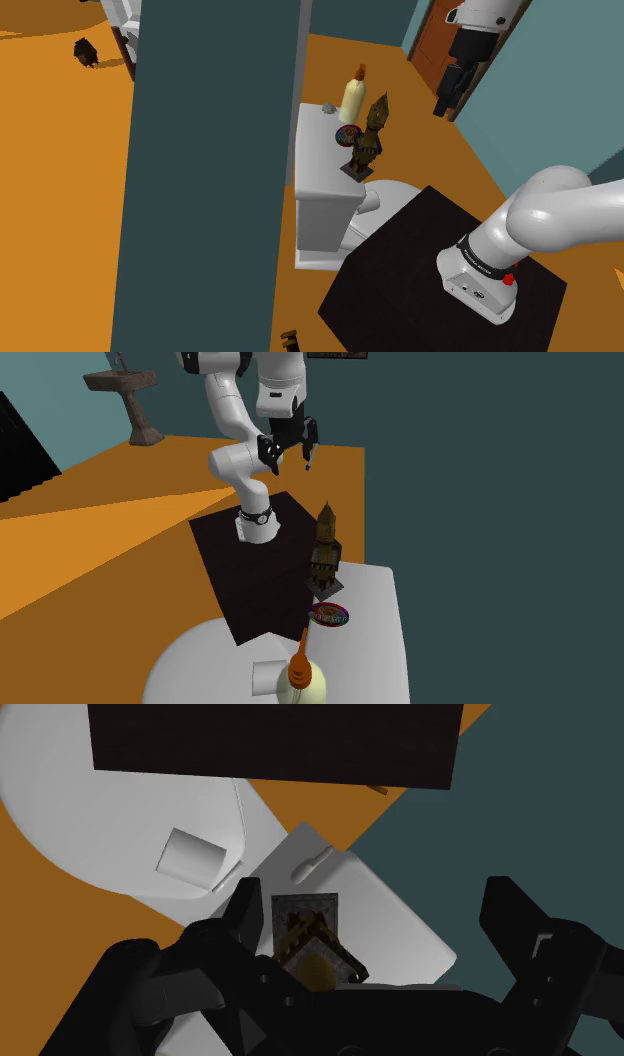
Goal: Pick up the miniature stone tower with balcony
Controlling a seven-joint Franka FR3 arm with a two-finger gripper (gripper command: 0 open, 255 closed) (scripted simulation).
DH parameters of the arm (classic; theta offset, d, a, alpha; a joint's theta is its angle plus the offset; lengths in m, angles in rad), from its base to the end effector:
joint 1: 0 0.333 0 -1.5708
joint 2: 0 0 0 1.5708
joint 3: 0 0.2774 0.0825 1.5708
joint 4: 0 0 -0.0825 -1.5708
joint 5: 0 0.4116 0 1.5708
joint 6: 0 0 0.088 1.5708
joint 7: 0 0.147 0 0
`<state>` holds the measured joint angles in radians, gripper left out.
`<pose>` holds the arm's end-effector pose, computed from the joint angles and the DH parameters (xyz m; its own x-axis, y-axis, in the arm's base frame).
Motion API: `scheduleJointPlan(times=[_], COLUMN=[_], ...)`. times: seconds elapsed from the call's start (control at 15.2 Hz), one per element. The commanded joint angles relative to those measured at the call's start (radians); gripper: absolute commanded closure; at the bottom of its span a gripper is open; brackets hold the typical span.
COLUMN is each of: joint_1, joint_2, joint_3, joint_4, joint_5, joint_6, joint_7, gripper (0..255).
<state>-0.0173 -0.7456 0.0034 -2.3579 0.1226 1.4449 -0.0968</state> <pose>0.3497 0.0144 0.4996 0.9835 0.0963 -0.1534 0.0756 -0.9879 -0.1354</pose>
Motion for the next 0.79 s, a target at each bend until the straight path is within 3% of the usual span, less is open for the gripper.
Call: scheduleJointPlan(times=[0.0,0.73], joint_1=[0.0,-0.032], joint_2=[0.0,0.66], joint_3=[0.0,-0.023], joint_4=[0.0,0.48], joint_5=[0.0,0.105], joint_6=[0.0,-0.104], joint_7=[0.0,0.157], gripper=[0,0])
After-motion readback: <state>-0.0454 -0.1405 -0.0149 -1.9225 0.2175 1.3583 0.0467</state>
